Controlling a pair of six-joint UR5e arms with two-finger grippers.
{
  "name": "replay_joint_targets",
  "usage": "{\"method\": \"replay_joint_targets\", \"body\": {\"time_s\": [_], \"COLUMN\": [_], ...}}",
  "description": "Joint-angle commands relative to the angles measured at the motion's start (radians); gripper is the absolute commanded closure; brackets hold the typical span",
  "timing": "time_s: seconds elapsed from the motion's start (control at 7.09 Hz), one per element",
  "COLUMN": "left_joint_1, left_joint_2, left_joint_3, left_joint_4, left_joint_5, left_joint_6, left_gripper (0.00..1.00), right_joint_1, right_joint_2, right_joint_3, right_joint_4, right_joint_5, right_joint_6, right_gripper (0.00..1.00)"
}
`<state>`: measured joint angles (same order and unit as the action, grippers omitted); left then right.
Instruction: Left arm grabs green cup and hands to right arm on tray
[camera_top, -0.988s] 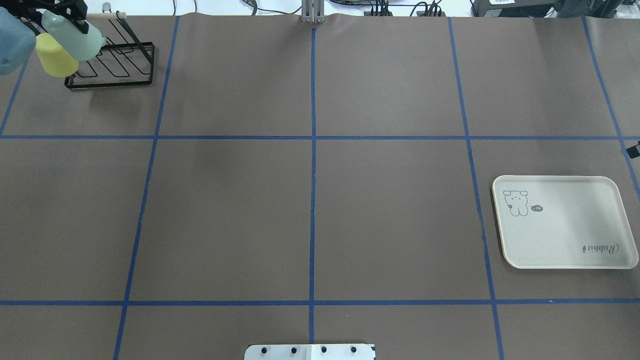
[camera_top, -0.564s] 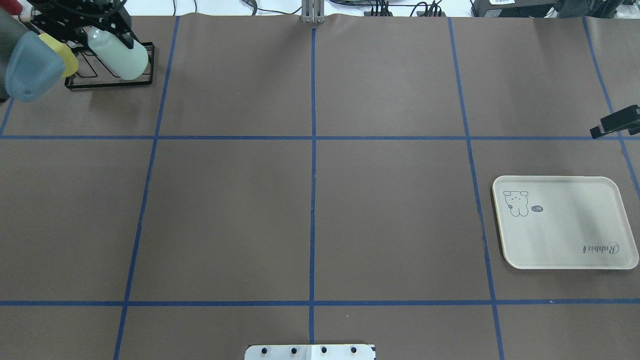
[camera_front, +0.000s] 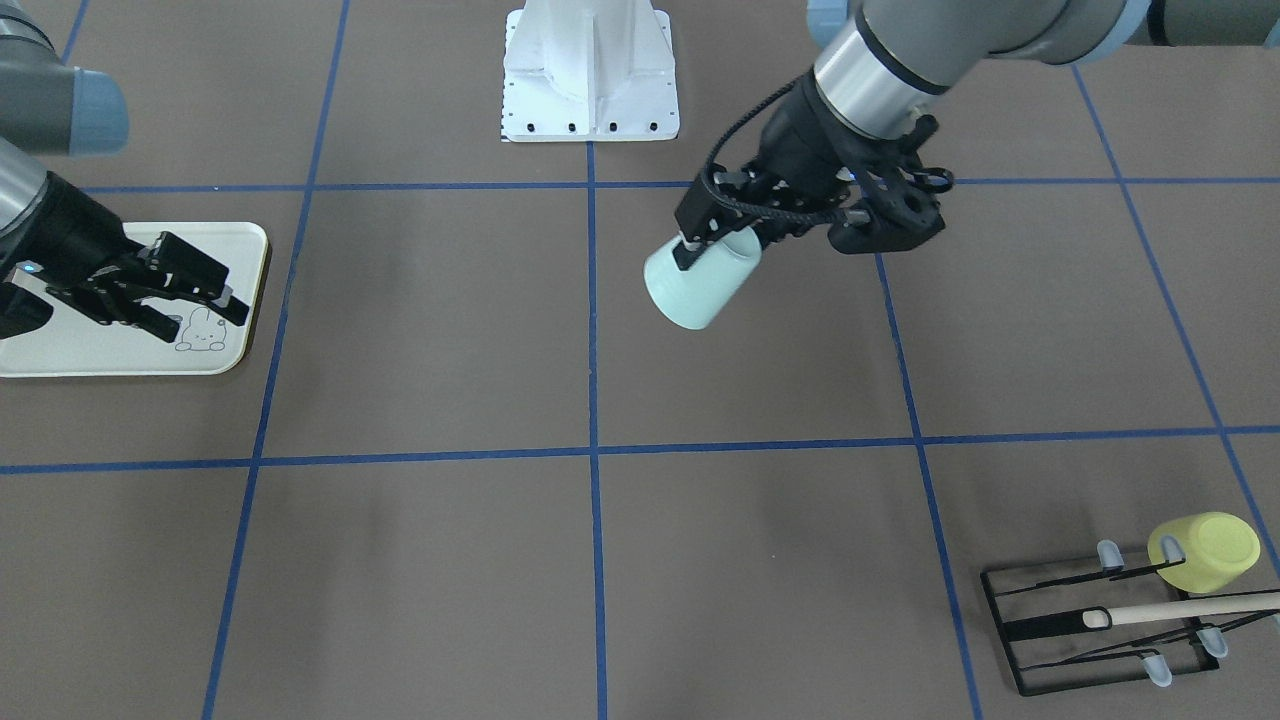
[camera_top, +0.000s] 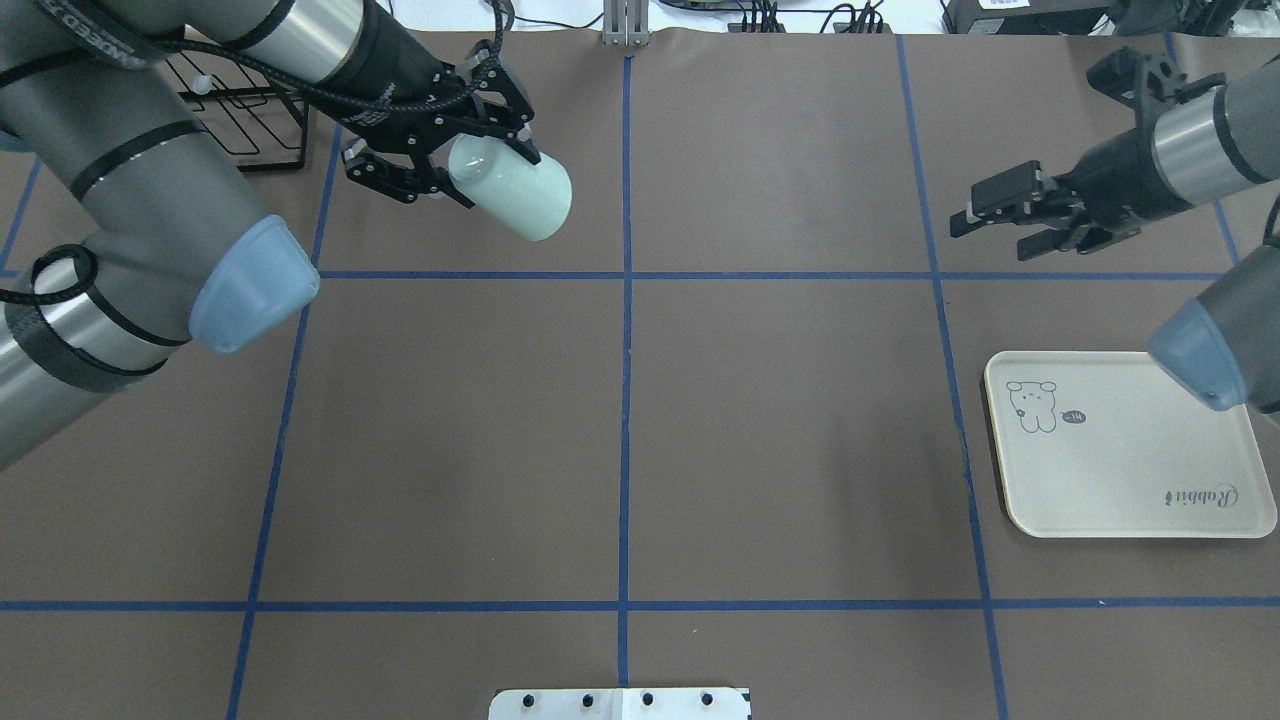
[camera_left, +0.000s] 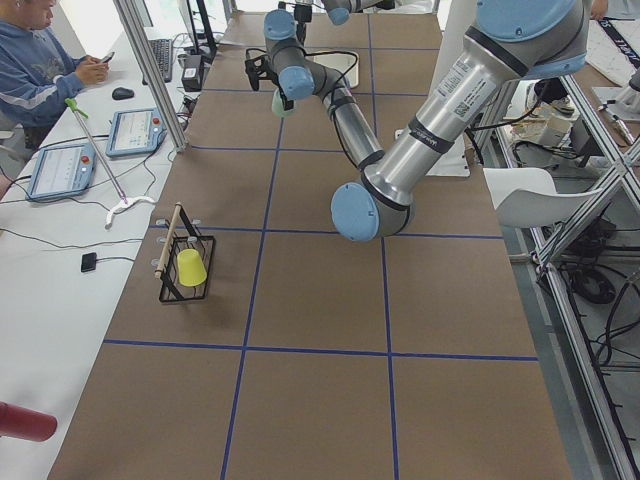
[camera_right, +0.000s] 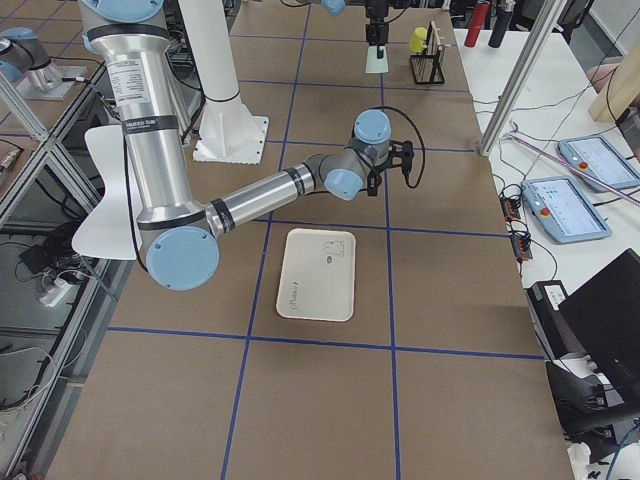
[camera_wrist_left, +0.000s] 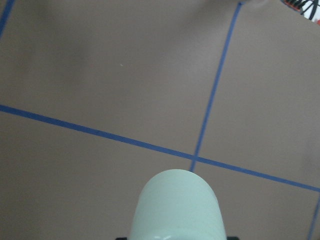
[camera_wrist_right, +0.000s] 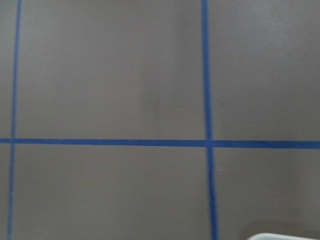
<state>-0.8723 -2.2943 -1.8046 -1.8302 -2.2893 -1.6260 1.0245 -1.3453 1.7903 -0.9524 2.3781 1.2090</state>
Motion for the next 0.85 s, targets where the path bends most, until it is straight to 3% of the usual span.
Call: {"method": "replay_joint_targets", "body": {"time_s": [0.0, 0.42, 0.56, 0.71], "left_joint_1": [0.073, 0.069, 0.069, 0.070], "left_joint_2": [-0.008, 0.033, 0.088, 0.131], "left_joint_3": [-0.005, 0.005, 0.005, 0.002], "left_joint_4": [-0.305, -0.726, -0.920, -1.046], "left_joint_5": [0.089, 0.151, 0.154, 0.195], "left_joint_6": [-0.310, -0.703, -0.854, -0.909], "left_gripper": [1.00, 1.00, 1.00, 1.00], "right_joint_1": [-0.066, -0.078, -0.080, -0.084], "right_joint_2": [0.075, 0.081, 0.089, 0.109], "right_joint_3": [0.006, 0.000, 0.001, 0.001], "right_joint_4": [0.123, 0.468, 0.612, 0.718], "right_joint_5": [-0.002, 0.001, -0.010, -0.069], "right_joint_6": [0.243, 0.556, 0.704, 0.836], "right_gripper": [0.01, 0.01, 0.01, 0.01]}}
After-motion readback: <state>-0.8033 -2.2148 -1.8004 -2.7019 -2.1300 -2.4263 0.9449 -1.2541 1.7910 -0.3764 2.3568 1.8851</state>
